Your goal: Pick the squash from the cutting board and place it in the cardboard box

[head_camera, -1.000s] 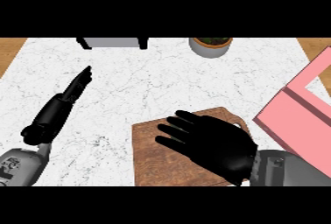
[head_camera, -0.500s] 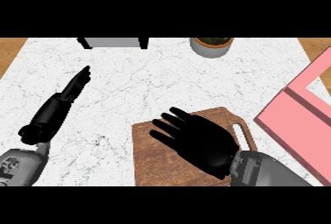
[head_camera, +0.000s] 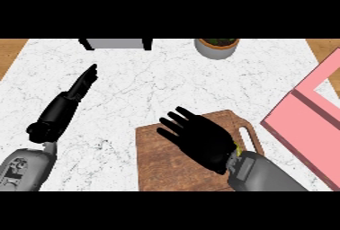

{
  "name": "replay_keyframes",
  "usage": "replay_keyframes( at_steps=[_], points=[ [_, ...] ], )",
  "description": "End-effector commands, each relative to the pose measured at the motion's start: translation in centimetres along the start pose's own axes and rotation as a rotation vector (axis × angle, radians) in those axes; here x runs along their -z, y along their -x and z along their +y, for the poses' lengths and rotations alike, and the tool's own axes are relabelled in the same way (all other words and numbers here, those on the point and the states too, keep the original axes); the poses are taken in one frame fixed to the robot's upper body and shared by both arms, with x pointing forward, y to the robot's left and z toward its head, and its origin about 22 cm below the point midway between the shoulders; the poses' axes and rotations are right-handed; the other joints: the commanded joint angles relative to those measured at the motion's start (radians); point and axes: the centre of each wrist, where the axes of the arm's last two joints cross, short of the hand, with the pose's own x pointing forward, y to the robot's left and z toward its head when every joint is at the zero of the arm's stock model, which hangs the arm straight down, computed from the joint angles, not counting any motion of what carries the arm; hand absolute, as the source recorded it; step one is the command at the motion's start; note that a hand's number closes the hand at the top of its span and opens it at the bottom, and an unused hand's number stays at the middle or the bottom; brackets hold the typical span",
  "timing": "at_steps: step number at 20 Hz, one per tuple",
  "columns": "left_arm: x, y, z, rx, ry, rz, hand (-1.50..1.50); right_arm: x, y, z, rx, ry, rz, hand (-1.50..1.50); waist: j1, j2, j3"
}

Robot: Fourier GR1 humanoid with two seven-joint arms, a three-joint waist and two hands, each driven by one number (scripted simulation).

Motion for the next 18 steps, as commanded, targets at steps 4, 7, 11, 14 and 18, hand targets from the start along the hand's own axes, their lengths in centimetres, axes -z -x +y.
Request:
replay_keyframes(
  at_steps=[4,7,11,14,18],
  points=[
    [-2.3,1.8,1.3,0.0,0.001,0.001,0.0,2.8,1.9,0.6,0.029,0.007,-0.003,-1.5,0.007,0.001,0.0],
    [-1.4,-0.1,-0.2,0.019,0.0,-0.006,0.0,2.4,-0.7,3.0,0.012,-0.041,-0.045,-1.5,0.002,-0.001,0.0],
    [-0.7,-0.3,0.7,-0.001,-0.003,0.001,0.0,4.9,0.5,2.5,0.02,-0.051,-0.02,-1.5,0.003,0.0,0.0],
    [-0.4,0.4,1.2,-0.003,0.008,0.008,0.0,3.6,0.6,3.3,-0.01,-0.028,0.033,-1.5,-0.001,0.0,0.0],
    [-1.4,0.6,-0.8,0.012,0.013,0.002,0.0,4.4,1.5,4.4,-0.028,-0.04,0.026,-1.5,0.003,0.0,0.0]
  ],
)
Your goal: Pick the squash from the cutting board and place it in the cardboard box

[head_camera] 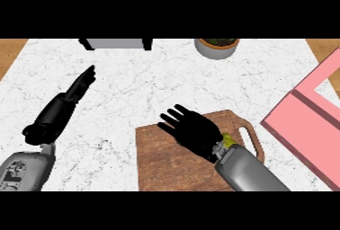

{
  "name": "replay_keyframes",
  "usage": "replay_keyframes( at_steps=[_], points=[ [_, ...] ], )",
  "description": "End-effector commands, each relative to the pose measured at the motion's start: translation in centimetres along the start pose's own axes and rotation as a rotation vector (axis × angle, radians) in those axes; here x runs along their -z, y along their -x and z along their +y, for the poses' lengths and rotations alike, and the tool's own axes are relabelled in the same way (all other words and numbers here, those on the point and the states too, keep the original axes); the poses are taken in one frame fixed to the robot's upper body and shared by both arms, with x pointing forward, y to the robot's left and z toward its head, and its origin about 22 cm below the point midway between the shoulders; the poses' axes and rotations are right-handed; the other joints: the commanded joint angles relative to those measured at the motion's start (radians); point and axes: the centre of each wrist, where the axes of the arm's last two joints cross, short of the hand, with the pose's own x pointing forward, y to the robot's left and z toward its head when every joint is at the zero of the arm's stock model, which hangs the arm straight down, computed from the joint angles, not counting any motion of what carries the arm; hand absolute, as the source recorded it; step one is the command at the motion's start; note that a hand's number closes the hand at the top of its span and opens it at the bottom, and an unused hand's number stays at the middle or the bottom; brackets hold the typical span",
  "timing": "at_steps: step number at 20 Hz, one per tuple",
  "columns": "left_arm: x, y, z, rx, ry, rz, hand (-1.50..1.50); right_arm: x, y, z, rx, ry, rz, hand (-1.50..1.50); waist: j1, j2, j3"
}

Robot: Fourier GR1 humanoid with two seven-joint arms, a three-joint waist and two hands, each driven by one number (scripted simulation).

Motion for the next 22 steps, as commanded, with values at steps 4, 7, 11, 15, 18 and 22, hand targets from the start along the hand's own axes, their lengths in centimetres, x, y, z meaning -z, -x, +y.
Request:
replay_keyframes(
  at_steps=[4,7,11,15,18,22],
  points=[
    [-0.3,0.4,-0.3,-0.004,0.004,-0.004,0.0,2.1,1.6,2.0,0.006,-0.024,0.011,-1.5,0.003,0.001,0.0],
    [0.4,-1.2,0.5,0.0,-0.004,0.003,0.0,2.5,-0.1,0.4,0.02,-0.031,-0.007,-1.5,0.001,0.0,0.0],
    [0.7,-1.7,-1.6,-0.012,-0.001,0.008,0.0,2.9,0.8,2.4,-0.023,0.011,-0.129,1.5,0.003,0.001,0.0],
    [-2.4,0.2,-0.1,0.0,0.003,-0.021,0.0,3.1,0.3,3.7,-0.048,0.125,-0.152,1.5,0.009,0.0,0.0],
    [0.3,-0.9,-1.4,-0.01,0.001,0.001,0.0,3.3,1.9,4.5,-0.076,0.166,-0.166,1.5,0.002,0.001,0.0],
    [-1.5,0.5,0.7,-0.005,-0.015,0.018,0.0,1.3,2.2,5.7,0.184,0.16,0.09,1.5,-0.015,-0.001,0.0]
  ],
)
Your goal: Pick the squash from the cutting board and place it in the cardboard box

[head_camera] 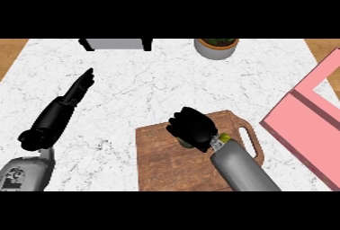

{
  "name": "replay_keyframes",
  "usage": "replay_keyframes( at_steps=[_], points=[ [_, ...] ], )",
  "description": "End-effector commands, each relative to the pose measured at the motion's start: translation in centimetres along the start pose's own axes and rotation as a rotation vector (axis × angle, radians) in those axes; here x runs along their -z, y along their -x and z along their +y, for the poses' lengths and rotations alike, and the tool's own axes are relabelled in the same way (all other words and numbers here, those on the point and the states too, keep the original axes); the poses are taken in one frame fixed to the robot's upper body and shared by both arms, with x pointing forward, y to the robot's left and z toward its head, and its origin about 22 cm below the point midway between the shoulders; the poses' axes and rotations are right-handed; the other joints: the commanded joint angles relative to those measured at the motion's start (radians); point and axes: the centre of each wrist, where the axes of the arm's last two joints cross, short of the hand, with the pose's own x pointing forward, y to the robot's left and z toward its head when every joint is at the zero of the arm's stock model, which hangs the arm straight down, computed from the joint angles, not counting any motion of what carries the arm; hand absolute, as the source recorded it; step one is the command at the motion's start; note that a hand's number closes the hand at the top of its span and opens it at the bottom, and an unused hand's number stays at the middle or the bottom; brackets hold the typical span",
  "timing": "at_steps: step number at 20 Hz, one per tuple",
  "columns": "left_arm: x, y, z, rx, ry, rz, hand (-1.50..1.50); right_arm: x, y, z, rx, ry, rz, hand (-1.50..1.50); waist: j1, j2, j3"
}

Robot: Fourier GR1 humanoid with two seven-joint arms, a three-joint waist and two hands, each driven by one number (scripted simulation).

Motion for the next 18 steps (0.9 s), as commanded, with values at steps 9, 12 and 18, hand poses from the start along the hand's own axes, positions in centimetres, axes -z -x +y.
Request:
replay_keyframes(
  at_steps=[9,12,18],
  points=[
    [0.5,0.5,-0.5,0.014,-0.009,0.006,0.0,-5.7,-4.2,-2.5,0.304,0.208,0.443,1.5,-0.019,0.0,0.0],
    [-0.2,-0.1,0.6,0.008,-0.012,0.011,0.0,-7.8,-5.7,-5.0,0.213,0.283,0.441,1.5,-0.016,-0.002,0.0],
    [0.5,1.4,-0.1,0.002,-0.015,0.007,0.0,-10.1,-6.9,-10.2,0.201,0.464,0.549,1.5,-0.012,0.002,0.0]
  ],
)
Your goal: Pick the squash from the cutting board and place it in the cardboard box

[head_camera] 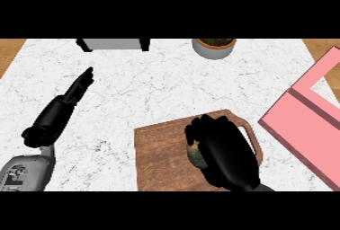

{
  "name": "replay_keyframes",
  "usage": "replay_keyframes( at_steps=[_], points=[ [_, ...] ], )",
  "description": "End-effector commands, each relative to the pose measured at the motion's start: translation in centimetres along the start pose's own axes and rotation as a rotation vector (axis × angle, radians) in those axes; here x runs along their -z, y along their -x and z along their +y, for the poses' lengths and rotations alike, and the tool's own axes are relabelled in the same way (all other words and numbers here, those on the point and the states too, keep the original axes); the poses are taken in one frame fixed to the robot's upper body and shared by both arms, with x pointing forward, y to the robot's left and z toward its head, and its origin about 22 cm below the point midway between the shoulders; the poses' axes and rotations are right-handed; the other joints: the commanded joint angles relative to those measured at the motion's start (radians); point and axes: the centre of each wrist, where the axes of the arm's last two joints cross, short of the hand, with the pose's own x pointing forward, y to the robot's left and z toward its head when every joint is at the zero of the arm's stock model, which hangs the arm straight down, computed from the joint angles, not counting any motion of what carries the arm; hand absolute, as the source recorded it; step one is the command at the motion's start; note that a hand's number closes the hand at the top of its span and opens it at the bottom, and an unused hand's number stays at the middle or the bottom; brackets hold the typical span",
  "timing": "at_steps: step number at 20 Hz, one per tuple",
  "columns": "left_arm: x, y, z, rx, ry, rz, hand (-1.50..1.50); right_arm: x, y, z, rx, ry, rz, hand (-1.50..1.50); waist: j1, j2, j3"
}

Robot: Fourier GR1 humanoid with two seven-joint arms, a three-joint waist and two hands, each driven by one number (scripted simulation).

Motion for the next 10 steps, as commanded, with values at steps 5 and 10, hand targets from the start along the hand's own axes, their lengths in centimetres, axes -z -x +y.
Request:
replay_keyframes(
  at_steps=[5,10],
  points=[
    [-0.6,0.7,-0.4,-0.001,0.0,0.009,0.0,-2.3,2.5,-7.7,0.123,0.314,0.336,1.5,0.006,0.0,0.0],
    [1.4,0.3,0.7,-0.008,-0.011,-0.003,0.0,-2.1,6.5,-10.3,0.164,0.389,0.486,1.5,0.005,0.006,0.0]
  ],
)
